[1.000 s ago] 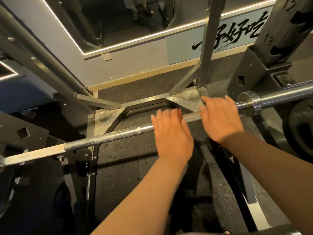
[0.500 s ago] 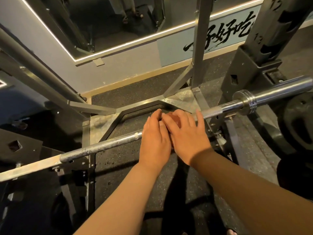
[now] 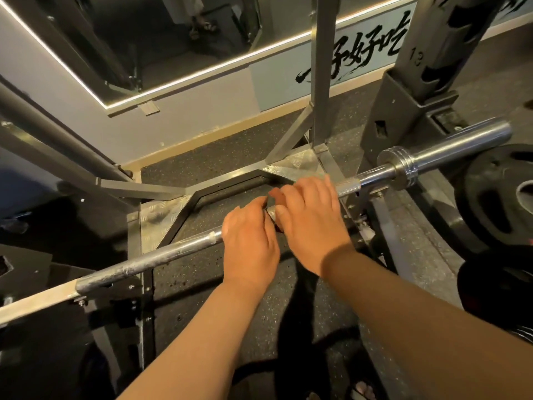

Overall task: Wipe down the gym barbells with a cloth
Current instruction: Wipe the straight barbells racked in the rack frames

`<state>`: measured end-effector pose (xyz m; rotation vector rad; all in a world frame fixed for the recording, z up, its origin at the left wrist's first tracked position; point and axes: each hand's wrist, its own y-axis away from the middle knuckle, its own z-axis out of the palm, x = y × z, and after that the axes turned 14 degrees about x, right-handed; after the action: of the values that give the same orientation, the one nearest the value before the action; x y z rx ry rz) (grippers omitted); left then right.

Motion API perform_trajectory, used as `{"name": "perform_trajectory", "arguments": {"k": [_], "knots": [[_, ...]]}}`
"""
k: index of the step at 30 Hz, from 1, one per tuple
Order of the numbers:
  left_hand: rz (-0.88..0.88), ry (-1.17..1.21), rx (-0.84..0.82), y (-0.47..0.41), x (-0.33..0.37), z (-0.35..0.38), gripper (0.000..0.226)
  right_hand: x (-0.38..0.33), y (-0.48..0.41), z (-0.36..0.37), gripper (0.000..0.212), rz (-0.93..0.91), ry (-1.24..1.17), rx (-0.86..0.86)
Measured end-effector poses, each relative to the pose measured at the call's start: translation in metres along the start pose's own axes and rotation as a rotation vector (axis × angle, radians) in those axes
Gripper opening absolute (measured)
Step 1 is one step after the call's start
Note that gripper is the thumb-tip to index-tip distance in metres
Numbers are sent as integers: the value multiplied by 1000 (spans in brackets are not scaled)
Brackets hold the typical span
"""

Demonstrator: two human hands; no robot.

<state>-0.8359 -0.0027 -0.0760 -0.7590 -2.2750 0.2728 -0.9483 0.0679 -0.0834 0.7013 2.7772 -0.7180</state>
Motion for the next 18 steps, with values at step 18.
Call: {"name": "perform_trajectory", "arguments": {"k": [18], "knots": [[97, -154, 79, 3, 0, 12, 36, 79, -24, -25, 40, -28, 108, 18]]}}
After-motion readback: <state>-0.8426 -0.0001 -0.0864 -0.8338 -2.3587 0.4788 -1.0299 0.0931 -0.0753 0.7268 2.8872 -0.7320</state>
